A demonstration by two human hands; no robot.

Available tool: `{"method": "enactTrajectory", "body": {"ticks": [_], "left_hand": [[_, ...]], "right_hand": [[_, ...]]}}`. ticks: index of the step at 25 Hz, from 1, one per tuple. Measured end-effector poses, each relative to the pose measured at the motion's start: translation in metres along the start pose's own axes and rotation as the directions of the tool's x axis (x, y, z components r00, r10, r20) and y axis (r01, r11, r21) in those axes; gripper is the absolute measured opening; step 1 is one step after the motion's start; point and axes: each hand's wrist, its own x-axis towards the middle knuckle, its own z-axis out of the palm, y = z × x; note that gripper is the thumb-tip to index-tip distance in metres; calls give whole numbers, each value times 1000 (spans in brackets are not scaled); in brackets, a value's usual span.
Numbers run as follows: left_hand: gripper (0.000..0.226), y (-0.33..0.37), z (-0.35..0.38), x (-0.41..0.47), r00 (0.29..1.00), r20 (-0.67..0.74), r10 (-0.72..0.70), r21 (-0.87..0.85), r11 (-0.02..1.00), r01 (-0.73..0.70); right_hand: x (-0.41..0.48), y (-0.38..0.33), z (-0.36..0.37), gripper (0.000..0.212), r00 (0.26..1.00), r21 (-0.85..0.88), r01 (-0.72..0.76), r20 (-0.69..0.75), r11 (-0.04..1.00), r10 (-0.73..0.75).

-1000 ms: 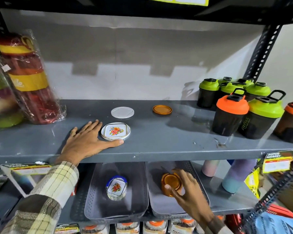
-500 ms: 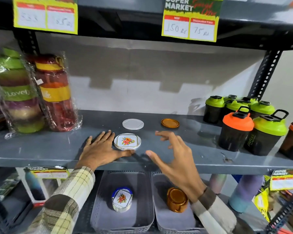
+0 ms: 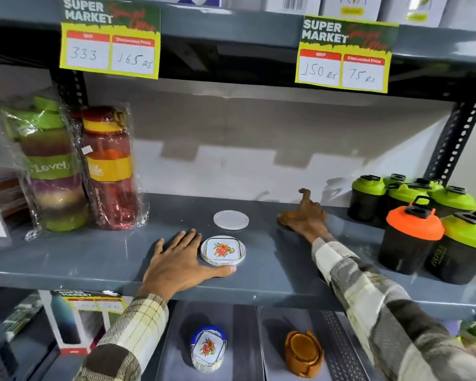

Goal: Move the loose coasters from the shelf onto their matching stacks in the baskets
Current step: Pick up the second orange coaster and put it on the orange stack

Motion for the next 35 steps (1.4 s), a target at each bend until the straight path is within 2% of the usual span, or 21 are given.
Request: {"method": "enactTrajectory", "body": {"ticks": [3, 10, 16, 18, 23, 27, 30, 32, 35], "left_hand": [[150, -2, 1, 3, 1000, -15, 5, 6, 1000, -5], [145, -3, 3, 6, 999, -35, 19, 23, 1000, -18], [155, -2, 0, 3, 999, -27, 20, 0, 1000, -20], [155, -2, 0, 3, 1000, -18, 21, 2, 1000, -21], [144, 0, -1, 2, 999, -40, 28, 14, 1000, -28], [156, 0, -2, 1, 1000, -8, 27, 18, 999, -27], [155, -1, 0, 0, 999, -30, 30, 1, 1000, -30], [152, -1, -1, 0, 1000, 6, 20, 20, 1000, -20], [151, -1, 0, 1, 1000, 10, 18, 32, 999, -19]], "right_hand": [[15, 18, 9, 91, 996, 35, -87, 18, 996, 86], [18, 24, 15, 92, 991, 42, -13, 136, 999, 7], [-17, -9, -18, 100, 984, 185, 172, 22, 968, -179], [-36, -22, -35, 103, 960, 160, 279, -18, 947, -279], [-103, -64, -89, 106, 852, 107, 522, -112, 846, -511], [-157, -93, -132, 105, 744, 144, 667, -181, 731, -643], [-193, -105, -157, 105, 657, 128, 751, -244, 648, -713], [-212, -108, -171, 106, 598, 137, 798, -302, 587, -743], [-230, -104, -183, 104, 537, 276, 843, -389, 461, -749]]}}
